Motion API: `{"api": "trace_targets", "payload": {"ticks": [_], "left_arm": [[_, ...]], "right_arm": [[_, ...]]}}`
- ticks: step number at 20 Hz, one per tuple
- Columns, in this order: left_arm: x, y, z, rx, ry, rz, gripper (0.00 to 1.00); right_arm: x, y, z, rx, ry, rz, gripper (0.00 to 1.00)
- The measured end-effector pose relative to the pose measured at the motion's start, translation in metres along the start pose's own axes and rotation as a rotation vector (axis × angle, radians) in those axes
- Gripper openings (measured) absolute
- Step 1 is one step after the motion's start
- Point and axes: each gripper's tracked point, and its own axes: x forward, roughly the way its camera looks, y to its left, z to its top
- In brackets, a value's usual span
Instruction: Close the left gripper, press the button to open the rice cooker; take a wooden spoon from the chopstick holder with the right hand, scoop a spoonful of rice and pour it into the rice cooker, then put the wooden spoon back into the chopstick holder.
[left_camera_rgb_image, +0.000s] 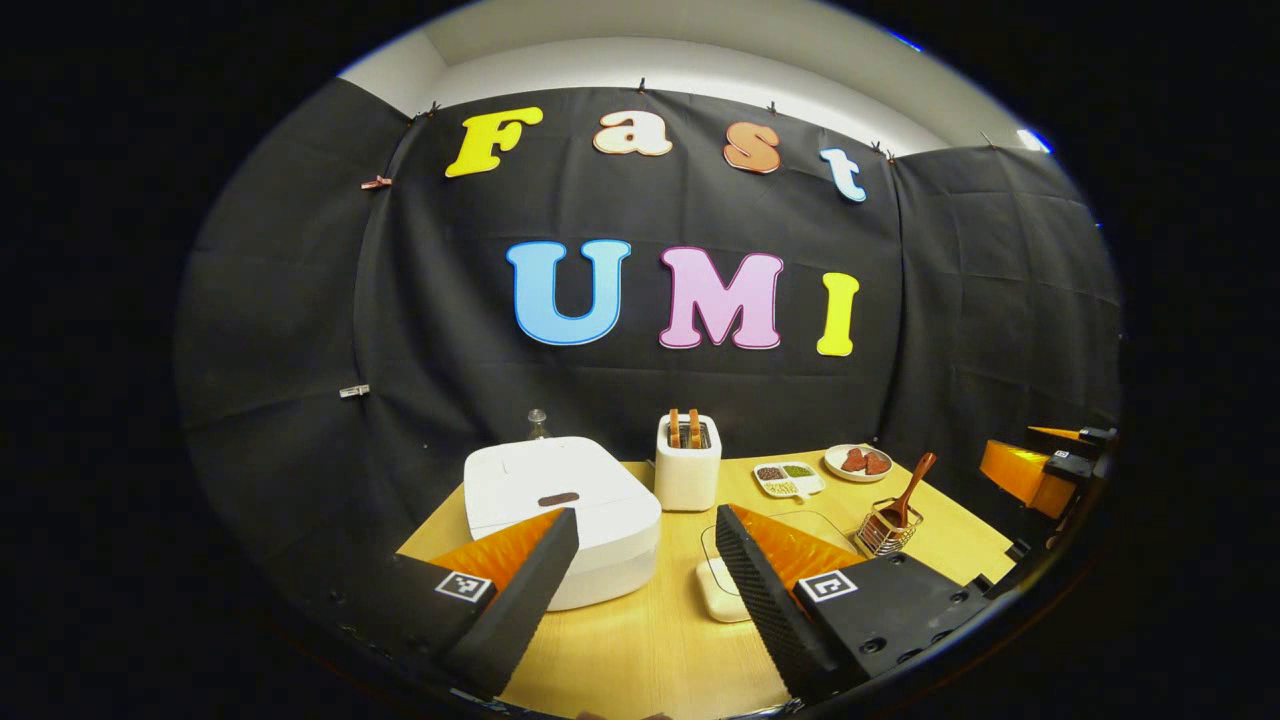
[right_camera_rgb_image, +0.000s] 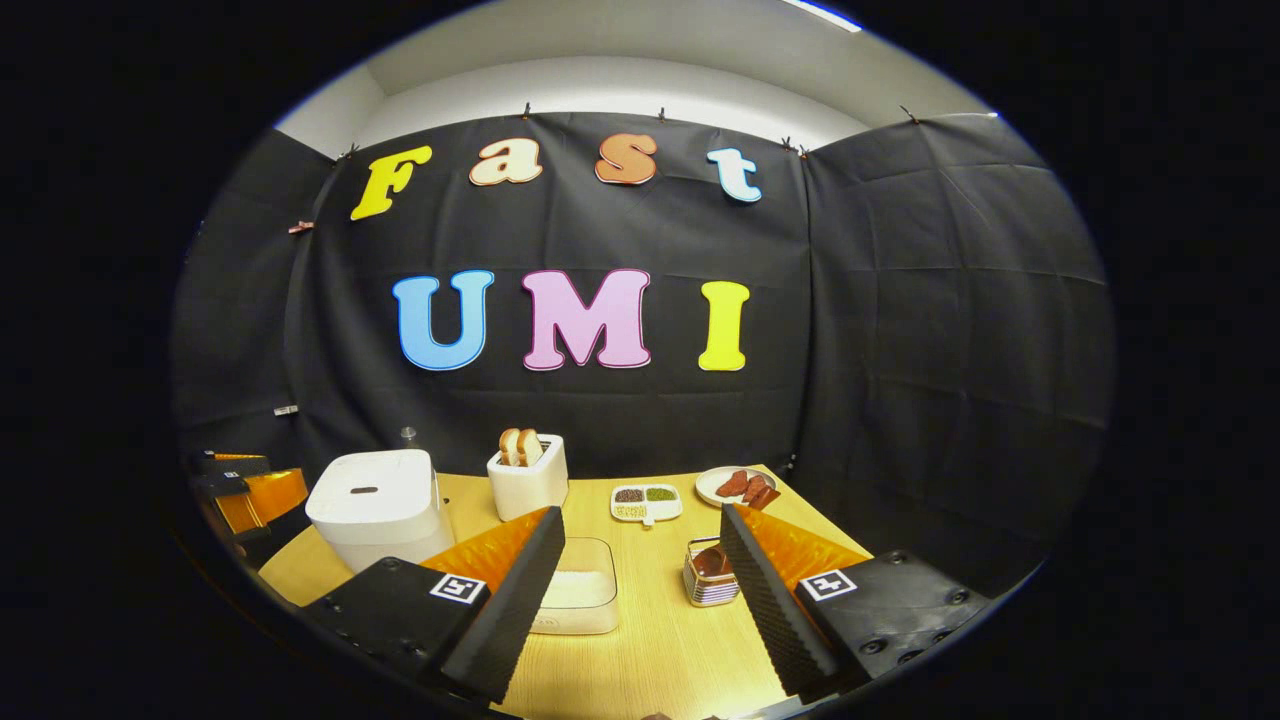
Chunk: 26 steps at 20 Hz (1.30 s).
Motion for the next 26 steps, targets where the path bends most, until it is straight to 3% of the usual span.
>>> {"api": "trace_targets", "payload": {"ticks": [6, 13, 17, 19, 24, 26], "left_arm": [[0.028, 0.010, 0.022, -0.028, -0.003, 0.039, 0.96], [0.081, 0.052, 0.037, -0.059, 0.025, 0.062, 0.95], [0.112, 0.077, 0.028, -0.077, 0.078, 0.066, 0.80], [0.125, 0.089, 0.025, -0.088, 0.104, 0.063, 0.67], [0.157, 0.113, 0.010, -0.086, 0.194, 0.068, 0.18], [0.164, 0.116, 0.006, -0.135, 0.216, 0.055, 0.08]], "right_arm": [[0.001, 0.003, 0.010, -0.021, -0.027, -0.004, 0.98], [-0.006, 0.001, 0.013, -0.010, 0.001, -0.030, 0.98], [-0.005, -0.006, 0.016, -0.042, 0.002, -0.049, 0.98], [-0.009, -0.011, 0.016, -0.029, 0.009, -0.057, 0.98], [-0.022, -0.034, 0.005, -0.026, 0.030, -0.126, 0.98], [-0.027, -0.041, 0.001, -0.002, 0.034, -0.153, 0.98]]}}
